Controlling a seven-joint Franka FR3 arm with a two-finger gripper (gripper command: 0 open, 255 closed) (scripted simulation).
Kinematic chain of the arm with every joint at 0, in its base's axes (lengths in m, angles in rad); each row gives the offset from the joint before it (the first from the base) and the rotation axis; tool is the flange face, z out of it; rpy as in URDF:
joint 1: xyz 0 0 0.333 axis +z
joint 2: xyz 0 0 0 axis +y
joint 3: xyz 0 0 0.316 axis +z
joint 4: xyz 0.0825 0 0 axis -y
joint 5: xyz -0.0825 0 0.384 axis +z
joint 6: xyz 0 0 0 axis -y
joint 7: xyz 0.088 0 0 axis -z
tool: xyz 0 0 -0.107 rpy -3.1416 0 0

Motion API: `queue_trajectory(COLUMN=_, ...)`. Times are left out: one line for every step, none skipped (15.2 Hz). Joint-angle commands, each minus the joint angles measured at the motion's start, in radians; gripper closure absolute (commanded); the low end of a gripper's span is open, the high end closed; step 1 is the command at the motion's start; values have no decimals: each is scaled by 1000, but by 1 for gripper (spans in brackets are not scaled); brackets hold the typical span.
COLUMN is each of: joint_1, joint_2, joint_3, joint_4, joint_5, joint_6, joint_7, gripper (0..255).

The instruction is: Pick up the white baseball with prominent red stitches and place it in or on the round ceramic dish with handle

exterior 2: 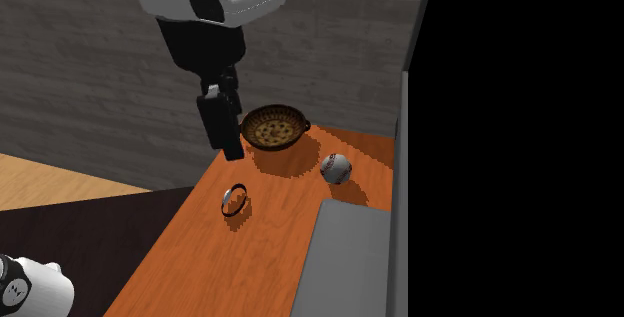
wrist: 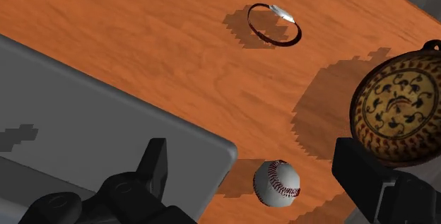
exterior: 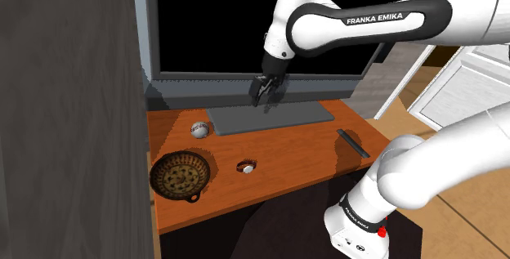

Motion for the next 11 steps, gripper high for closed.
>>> queue_trajectory(joint_1=1, joint_2=63, joint_3=19, joint_4=7, joint_5=-1, joint_6=59, joint_7=32, gripper=0)
queue_trajectory(joint_1=0, joint_2=99, joint_3=28, joint_4=18, joint_5=-5, joint_6=86, joint_7=48, gripper=0)
queue_trajectory(joint_1=-1, joint_2=136, joint_3=37, joint_4=31, joint_5=-10, joint_6=111, joint_7=65, gripper=0)
queue_trajectory(joint_1=-1, joint_2=174, joint_3=45, joint_4=44, joint_5=-16, joint_6=136, joint_7=82, gripper=0)
queue_trajectory(joint_1=-2, joint_2=212, joint_3=52, joint_4=60, joint_5=-23, joint_6=159, joint_7=99, gripper=0)
queue_trajectory(joint_1=-2, joint_2=251, joint_3=59, joint_4=76, joint_5=-31, joint_6=182, joint_7=117, gripper=0)
queue_trajectory(joint_1=-1, joint_2=290, joint_3=66, joint_4=94, joint_5=-41, joint_6=203, joint_7=135, gripper=0)
queue_trajectory(joint_1=-1, joint_2=329, joint_3=71, joint_4=114, joint_5=-51, joint_6=223, joint_7=154, gripper=0)
queue_trajectory(joint_1=1, joint_2=369, joint_3=75, joint_4=134, joint_5=-63, joint_6=242, joint_7=173, gripper=0)
queue_trajectory(joint_1=3, joint_2=408, joint_3=79, joint_4=156, joint_5=-76, joint_6=259, joint_7=192, gripper=0)
queue_trajectory(joint_1=5, joint_2=448, joint_3=81, joint_4=180, joint_5=-89, joint_6=275, joint_7=212, gripper=0)
